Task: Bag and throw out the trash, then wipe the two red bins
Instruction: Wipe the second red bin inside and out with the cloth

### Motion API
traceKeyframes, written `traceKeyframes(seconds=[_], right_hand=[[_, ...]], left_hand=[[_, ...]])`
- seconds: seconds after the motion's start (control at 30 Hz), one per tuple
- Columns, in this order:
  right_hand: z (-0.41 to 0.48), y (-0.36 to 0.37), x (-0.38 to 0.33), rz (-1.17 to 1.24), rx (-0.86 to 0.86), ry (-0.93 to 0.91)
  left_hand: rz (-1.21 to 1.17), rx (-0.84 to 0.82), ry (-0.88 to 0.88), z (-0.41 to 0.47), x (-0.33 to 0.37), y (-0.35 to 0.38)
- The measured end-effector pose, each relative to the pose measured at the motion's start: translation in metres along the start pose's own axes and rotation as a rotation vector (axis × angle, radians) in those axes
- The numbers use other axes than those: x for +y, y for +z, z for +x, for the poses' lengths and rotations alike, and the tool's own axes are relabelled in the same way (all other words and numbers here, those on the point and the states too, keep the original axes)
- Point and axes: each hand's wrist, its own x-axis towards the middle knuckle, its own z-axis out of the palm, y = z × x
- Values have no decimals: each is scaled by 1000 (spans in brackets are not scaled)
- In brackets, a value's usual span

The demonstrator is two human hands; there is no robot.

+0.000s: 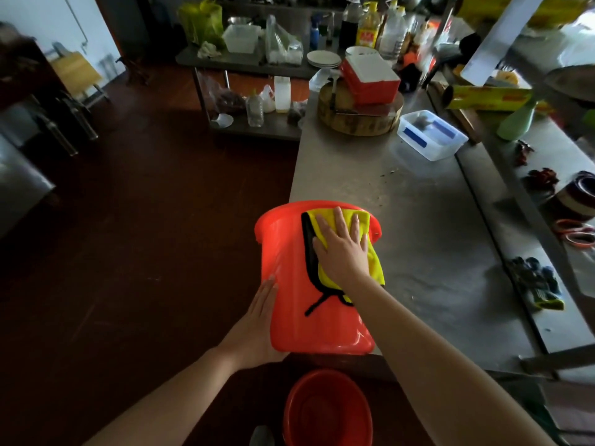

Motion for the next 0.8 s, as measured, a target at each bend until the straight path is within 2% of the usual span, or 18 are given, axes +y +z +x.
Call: traceKeyframes(seconds=[0.13, 0.4, 0.53, 0.63, 0.8], right_hand=[[-23, 13, 4, 14, 17, -10], [-147, 66, 22, -4, 109, -60], [-158, 67, 22, -10, 98, -67], [-156, 66, 18, 28, 92, -76], [-169, 73, 27, 111, 149, -87]], left_hand=[[-29, -10, -24, 0, 0, -2], [52, -28, 55, -3, 3, -10], [194, -31, 26, -4, 12, -9], [250, -5, 85, 3, 28, -7], [240, -12, 80, 10, 35, -8]])
